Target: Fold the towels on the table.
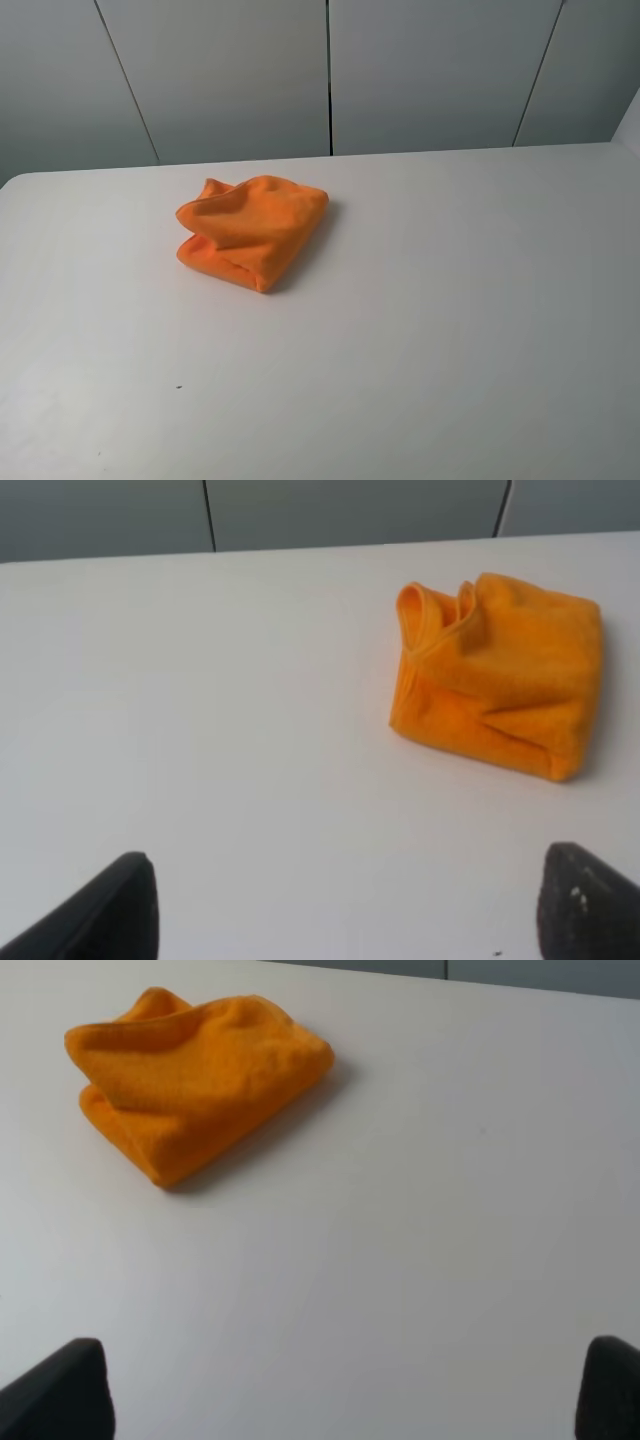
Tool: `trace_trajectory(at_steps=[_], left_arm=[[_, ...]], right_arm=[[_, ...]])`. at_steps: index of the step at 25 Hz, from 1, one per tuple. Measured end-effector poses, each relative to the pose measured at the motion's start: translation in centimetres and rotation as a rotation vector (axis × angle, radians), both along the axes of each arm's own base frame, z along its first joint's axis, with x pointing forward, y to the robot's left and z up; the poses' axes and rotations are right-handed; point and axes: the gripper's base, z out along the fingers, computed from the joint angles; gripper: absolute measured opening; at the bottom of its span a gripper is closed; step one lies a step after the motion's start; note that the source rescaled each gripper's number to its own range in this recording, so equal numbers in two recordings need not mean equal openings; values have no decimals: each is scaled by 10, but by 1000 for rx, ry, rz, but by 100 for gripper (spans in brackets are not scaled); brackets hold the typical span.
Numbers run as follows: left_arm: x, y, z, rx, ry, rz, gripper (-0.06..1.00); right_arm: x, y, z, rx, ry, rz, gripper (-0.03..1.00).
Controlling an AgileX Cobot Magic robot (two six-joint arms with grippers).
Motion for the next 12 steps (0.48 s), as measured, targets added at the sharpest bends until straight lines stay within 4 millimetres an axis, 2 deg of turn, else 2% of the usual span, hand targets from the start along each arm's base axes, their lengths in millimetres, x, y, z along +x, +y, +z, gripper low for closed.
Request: trace_trajectory(at_steps=[6, 12], left_arm=[[-24, 5, -23, 25, -85, 25, 98], [-20, 7, -48, 88, 14, 19, 98]], right_arm=[[-28, -11, -24, -35, -18, 1, 100], [-36, -19, -30, -71, -104, -24, 100]])
